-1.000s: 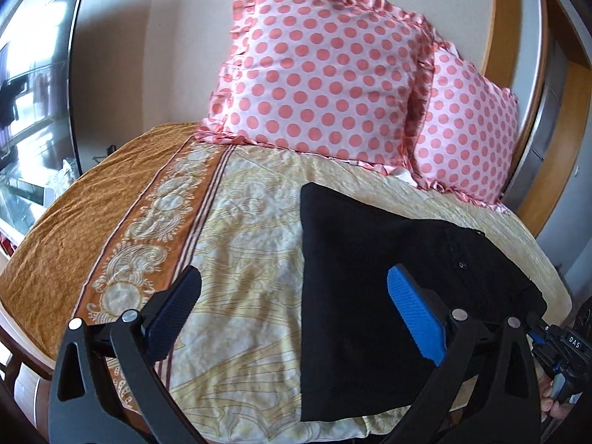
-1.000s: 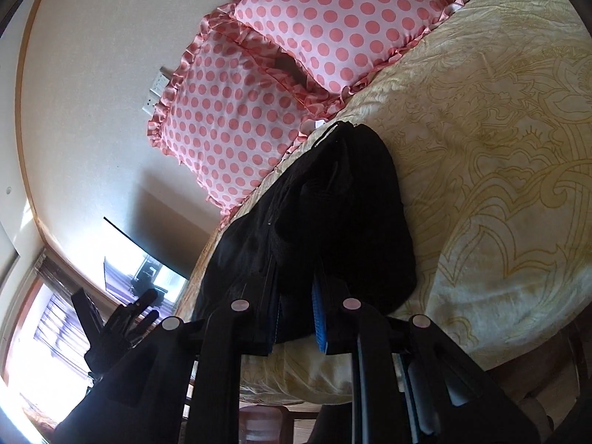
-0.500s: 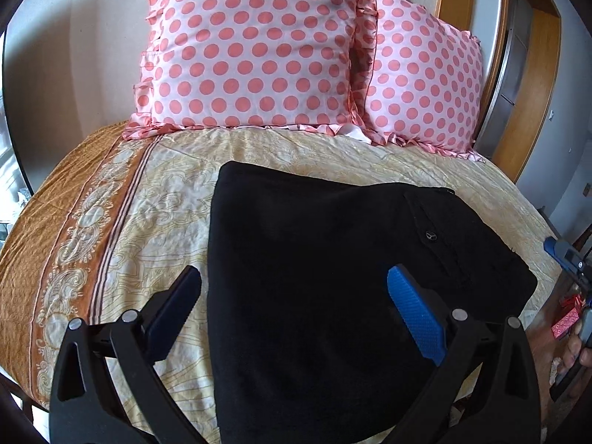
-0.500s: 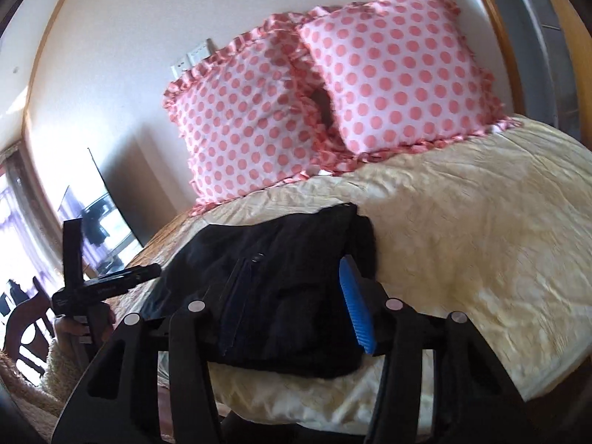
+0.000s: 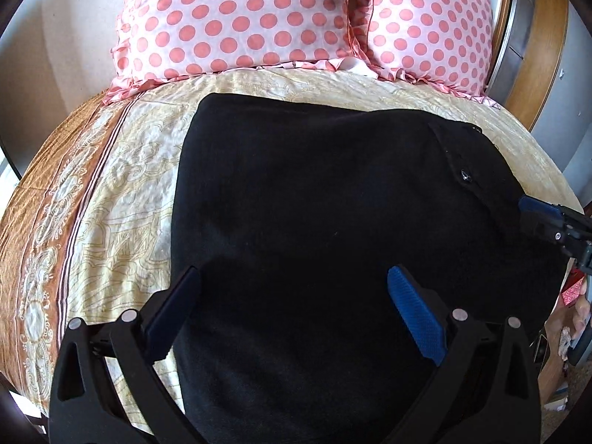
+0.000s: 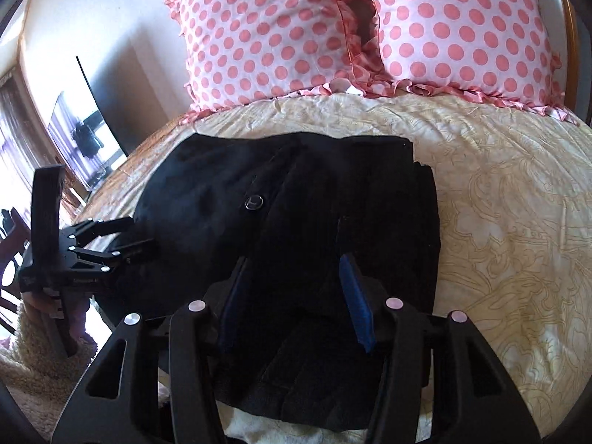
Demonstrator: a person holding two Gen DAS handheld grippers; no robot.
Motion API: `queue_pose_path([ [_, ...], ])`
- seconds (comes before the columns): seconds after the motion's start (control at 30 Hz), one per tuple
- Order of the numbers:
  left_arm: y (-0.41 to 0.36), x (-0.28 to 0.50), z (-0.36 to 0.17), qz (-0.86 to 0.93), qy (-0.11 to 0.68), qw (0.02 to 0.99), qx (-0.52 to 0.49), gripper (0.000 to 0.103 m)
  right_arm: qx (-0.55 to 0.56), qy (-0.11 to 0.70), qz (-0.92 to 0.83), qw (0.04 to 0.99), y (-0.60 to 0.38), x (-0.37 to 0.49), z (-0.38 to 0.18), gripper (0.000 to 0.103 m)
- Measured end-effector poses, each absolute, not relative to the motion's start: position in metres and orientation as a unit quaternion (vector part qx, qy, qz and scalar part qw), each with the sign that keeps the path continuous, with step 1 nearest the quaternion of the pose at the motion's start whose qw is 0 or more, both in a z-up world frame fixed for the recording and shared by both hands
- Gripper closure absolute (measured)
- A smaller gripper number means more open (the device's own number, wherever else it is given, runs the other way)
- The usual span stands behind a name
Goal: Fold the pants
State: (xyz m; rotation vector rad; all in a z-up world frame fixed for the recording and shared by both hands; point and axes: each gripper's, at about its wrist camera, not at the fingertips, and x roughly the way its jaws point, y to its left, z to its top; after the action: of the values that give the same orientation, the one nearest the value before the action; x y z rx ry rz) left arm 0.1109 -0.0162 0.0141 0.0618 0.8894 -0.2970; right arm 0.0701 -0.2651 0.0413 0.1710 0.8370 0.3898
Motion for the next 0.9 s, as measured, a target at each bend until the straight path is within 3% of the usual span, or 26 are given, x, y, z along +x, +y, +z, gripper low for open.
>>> queue_pose_path([
  [0.13,-0.005,0.11,0.031,-0.161,0.406,0.9,-0.015,0.002,0.097,0.378,0.156,0.907,-0.29,0.077,0.061,0.051],
  [0.3,-0.004,0.118,0.034,-0.145,0.407,0.902,-0.015,0.002,0.136,0.422,0.135,0.886,-0.312,0.11,0.049,0.051],
  [0.47,-0.008,0.119,0.025,-0.144,0.422,0.895,-0.003,0.002,0.093,0.444,0.136,0.881,-0.301,0.125,0.037,0.052],
  [0.53,-0.009,0.12,0.024,-0.144,0.422,0.895,0.002,0.002,0.086,0.449,0.154,0.876,-0.295,0.125,0.034,0.061],
  [0.63,-0.007,0.122,0.024,-0.144,0.423,0.895,-0.001,0.002,0.04,0.439,0.163,0.883,-0.28,0.117,0.038,0.09],
  [0.67,-0.007,0.123,0.024,-0.145,0.423,0.894,-0.003,0.002,0.033,0.435,0.157,0.886,-0.279,0.115,0.041,0.094],
  [0.9,-0.006,0.121,0.021,-0.156,0.421,0.893,0.005,0.002,0.087,0.428,0.142,0.888,-0.299,0.084,0.044,0.097],
])
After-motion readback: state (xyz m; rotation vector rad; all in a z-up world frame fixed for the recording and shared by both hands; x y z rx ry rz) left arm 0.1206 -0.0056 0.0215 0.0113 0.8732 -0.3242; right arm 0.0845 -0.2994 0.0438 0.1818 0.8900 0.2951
